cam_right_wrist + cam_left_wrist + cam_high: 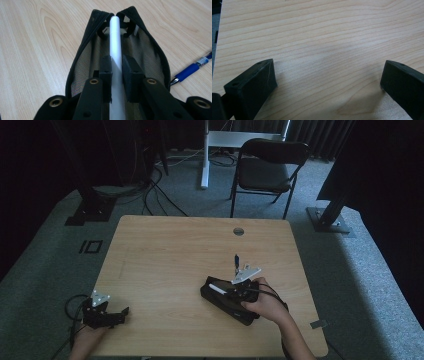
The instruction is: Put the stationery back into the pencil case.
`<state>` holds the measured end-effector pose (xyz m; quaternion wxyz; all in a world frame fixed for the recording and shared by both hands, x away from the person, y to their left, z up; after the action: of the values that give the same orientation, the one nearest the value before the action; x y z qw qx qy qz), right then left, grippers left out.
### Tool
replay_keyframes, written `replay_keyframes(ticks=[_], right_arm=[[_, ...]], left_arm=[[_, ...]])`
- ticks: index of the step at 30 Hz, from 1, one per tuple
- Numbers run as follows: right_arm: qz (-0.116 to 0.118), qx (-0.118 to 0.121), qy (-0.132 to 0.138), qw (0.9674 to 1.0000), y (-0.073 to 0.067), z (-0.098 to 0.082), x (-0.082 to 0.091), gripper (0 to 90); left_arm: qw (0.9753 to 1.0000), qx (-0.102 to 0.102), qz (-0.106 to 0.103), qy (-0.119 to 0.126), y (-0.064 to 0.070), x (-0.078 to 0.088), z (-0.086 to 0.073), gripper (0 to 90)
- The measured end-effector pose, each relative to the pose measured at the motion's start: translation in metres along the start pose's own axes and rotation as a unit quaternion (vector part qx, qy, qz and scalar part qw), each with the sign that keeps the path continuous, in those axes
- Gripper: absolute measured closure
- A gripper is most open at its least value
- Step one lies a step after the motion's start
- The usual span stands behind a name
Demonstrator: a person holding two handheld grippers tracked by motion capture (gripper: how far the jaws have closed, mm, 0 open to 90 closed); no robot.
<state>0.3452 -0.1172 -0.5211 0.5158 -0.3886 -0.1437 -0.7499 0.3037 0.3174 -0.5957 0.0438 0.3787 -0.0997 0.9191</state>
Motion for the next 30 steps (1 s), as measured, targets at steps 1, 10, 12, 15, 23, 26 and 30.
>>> replay_keyframes(ticks=[1, 10, 12, 15, 23, 26, 30], right_arm=[[0.000, -0.002, -0.002, 1.0000, 0.000, 0.000, 0.000, 78.3], [-0.009, -0.005, -0.013, 0.9999, 0.001, 0.001, -0.004, 78.2], [-0.010, 0.001, -0.024, 0.9997, 0.000, 0.001, -0.007, 78.2], [-0.004, 0.005, -0.039, 0.9992, -0.002, 0.000, -0.012, 78.3], [-0.011, 0.004, -0.058, 0.9983, 0.000, -0.001, -0.017, 78.3], [-0.012, 0.005, -0.072, 0.9973, 0.002, -0.001, -0.021, 78.3], [-0.013, 0.005, -0.088, 0.9960, 0.003, -0.002, -0.024, 78.2]], left_arm=[[1.0000, 0.000, 0.000, 0.000, 0.000, 0.000, 0.000, 0.2], [1.0000, 0.000, 0.000, 0.000, 0.000, 0.000, 0.000, 0.2], [1.0000, 0.000, 0.000, 0.000, 0.000, 0.000, 0.000, 0.2], [1.0000, 0.000, 0.000, 0.000, 0.000, 0.000, 0.000, 0.2], [1.0000, 0.000, 0.000, 0.000, 0.000, 0.000, 0.000, 0.2], [1.0000, 0.000, 0.000, 0.000, 0.000, 0.000, 0.000, 0.2], [1.0000, 0.000, 0.000, 0.000, 0.000, 0.000, 0.000, 0.2]])
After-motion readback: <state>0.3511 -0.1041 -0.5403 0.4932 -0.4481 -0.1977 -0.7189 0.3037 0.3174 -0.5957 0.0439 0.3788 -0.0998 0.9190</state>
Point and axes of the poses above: each handheld gripper's, and its own axes: x roughly backward along the jaws, z roughly out of its top, y roughly to its right, the point moved 6 cm from there along -x, roughly forward along the jaws, and after that the axes turned 11 degrees about z, right-handed, at the moved point
